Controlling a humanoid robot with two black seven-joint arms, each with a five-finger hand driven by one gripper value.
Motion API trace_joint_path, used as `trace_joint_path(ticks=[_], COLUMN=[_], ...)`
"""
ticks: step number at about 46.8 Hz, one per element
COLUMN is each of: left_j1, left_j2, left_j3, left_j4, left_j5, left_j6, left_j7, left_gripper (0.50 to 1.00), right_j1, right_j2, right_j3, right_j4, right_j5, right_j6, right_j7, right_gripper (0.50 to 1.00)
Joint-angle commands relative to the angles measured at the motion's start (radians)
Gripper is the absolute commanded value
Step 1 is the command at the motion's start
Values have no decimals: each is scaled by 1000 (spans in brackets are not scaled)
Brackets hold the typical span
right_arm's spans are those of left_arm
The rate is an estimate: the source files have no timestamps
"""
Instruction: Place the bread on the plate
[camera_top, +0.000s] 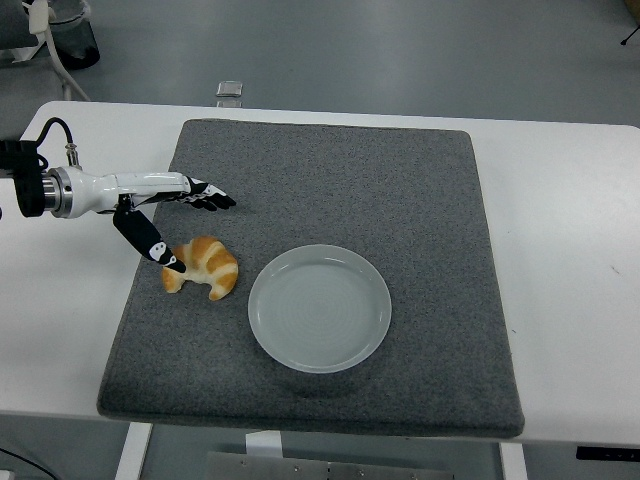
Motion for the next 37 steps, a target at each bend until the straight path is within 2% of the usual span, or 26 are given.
trace_joint_path(ticks=[1, 16, 29, 37], left_j1=[1, 1, 1, 2], left_j2=[-6, -22, -61, -72], left_j3=[10, 42, 42, 41], left_j4=[0, 0, 0, 0], left_j5=[47, 148, 172, 246], left_j6=[-1, 0, 32, 45], left_j7=[4, 6, 9, 9], left_gripper=[994, 994, 992, 992], right_j1=[0, 0, 0, 0], right_j2=[0, 0, 0, 0], right_j3=[0, 0, 0, 0], right_j4=[0, 0, 0, 0], right_j5=[0, 0, 0, 0], right_j6=[0, 0, 0, 0], right_j7=[0, 0, 0, 0], right_gripper=[930, 930, 930, 932])
